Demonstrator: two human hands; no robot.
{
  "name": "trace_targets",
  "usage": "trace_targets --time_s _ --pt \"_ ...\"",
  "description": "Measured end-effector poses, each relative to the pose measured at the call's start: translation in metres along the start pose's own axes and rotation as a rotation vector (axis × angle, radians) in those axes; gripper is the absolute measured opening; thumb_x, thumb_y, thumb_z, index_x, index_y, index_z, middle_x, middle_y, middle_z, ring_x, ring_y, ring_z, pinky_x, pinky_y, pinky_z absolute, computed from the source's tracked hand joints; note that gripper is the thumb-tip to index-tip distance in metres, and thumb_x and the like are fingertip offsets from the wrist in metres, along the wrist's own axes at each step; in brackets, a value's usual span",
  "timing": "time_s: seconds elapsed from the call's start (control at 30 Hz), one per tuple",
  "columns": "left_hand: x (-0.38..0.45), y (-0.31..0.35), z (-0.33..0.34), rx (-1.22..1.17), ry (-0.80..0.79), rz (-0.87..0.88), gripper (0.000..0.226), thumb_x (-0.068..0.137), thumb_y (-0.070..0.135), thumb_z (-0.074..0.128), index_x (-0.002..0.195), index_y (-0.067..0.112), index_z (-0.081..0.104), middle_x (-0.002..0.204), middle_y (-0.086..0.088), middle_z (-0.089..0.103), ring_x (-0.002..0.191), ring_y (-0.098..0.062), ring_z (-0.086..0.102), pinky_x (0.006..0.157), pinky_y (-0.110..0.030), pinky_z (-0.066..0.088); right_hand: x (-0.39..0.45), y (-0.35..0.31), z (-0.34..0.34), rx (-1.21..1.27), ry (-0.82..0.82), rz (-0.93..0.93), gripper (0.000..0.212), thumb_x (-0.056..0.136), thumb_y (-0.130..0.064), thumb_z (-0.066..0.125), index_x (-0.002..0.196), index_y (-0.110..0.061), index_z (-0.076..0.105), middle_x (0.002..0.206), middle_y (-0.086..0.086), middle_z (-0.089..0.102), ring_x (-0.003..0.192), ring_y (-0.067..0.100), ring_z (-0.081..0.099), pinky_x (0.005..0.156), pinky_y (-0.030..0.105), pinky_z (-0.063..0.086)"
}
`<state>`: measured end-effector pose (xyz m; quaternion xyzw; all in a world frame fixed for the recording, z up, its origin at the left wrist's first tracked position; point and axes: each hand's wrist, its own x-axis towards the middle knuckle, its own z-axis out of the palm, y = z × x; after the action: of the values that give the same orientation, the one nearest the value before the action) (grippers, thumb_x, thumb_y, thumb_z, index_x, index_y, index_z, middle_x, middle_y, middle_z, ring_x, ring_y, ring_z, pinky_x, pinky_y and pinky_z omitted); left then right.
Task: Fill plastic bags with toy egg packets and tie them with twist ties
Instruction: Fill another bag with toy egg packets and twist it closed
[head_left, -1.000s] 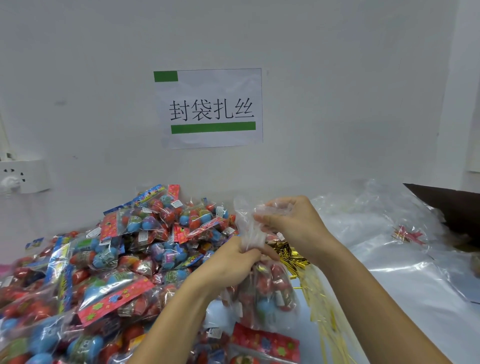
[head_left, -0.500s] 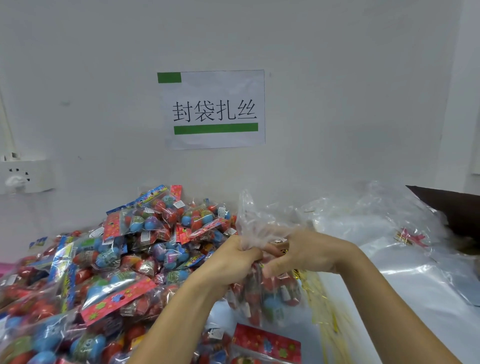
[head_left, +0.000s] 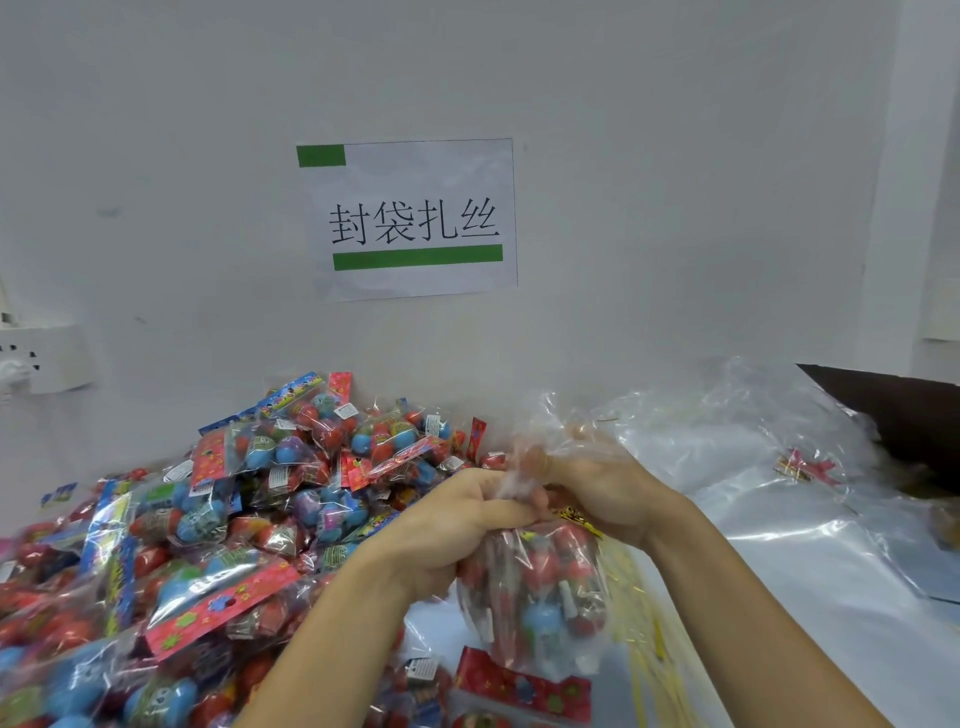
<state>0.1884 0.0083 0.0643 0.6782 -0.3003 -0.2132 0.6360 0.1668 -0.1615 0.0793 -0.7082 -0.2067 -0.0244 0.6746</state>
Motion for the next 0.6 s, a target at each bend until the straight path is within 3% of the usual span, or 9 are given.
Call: trace_targets --time_s 0.1,0.2,0.3,0.4,0.47,0.53,0.6 --pt "-0.002 0.001 -0.003 -0.120 -0.034 -0.018 0.017 0.092 0.001 0.061 0.109 -0.002 0.063 0.098 -0.017 0.069 0.077 -0.019 0.071 0.070 -0.028 0.057 -0.005 -0.005 0.004 -0.041 -0.077 0.002 0.065 0.073 -0.047 0.063 0.090 0.016 0.070 0.094 0.024 0.065 0.094 0.035 0.059 0.093 0.051 0.046" --pt "-0.005 0.002 -0.005 -0.147 -0.079 -0.024 0.026 0.092 0.009 0.065 0.113 -0.004 0.059 0.095 -0.018 0.065 0.076 -0.021 0.068 0.072 -0.030 0.057 -0.005 -0.005 0.005 -0.034 -0.077 0.002 0.064 0.074 -0.045 0.060 0.096 0.015 0.069 0.095 0.023 0.066 0.097 0.036 0.058 0.099 0.055 0.044" --pt "-0.008 0.003 -0.006 -0.150 -0.065 -0.035 0.031 0.091 0.020 0.061 0.106 -0.007 0.059 0.094 -0.020 0.065 0.073 -0.020 0.068 0.070 -0.032 0.056 -0.003 -0.001 0.002 0.054 -0.064 0.029 0.062 0.072 -0.041 0.063 0.097 0.016 0.064 0.090 0.024 0.061 0.088 0.035 0.059 0.086 0.039 0.051" --pt "-0.007 0.001 -0.004 -0.145 -0.032 -0.027 0.054 0.092 0.028 0.054 0.121 -0.018 0.052 0.107 -0.028 0.056 0.080 -0.025 0.063 0.078 -0.036 0.053 -0.002 -0.001 0.002 0.122 -0.059 0.047 0.037 0.076 -0.034 0.061 0.076 0.003 0.063 0.073 0.014 0.062 0.072 0.023 0.063 0.068 0.024 0.054" --pt "-0.008 0.000 -0.003 -0.160 -0.019 -0.029 0.058 0.093 0.030 0.051 0.123 -0.020 0.050 0.103 -0.023 0.060 0.080 -0.023 0.065 0.078 -0.034 0.055 -0.002 -0.002 0.003 0.132 -0.058 0.065 0.034 0.080 -0.031 0.057 0.078 0.002 0.064 0.071 0.009 0.065 0.068 0.017 0.066 0.066 0.022 0.055" --pt "-0.010 -0.001 -0.004 -0.195 -0.041 -0.037 0.050 0.095 0.031 0.049 0.116 -0.012 0.060 0.098 -0.016 0.068 0.082 -0.021 0.069 0.078 -0.033 0.058 -0.002 -0.001 0.003 0.142 -0.054 0.070 0.035 0.081 -0.029 0.056 0.087 0.005 0.064 0.069 0.007 0.067 0.067 0.014 0.068 0.066 0.020 0.055" --pt "-0.011 -0.003 -0.005 -0.224 -0.075 -0.039 0.039 0.096 0.034 0.048 0.102 0.004 0.073 0.095 -0.011 0.072 0.083 -0.020 0.071 0.076 -0.033 0.059 -0.003 -0.001 0.003 0.146 -0.047 0.065 0.032 0.085 -0.026 0.056 0.078 0.004 0.067 0.066 0.005 0.068 0.065 0.012 0.068 0.064 0.018 0.054"
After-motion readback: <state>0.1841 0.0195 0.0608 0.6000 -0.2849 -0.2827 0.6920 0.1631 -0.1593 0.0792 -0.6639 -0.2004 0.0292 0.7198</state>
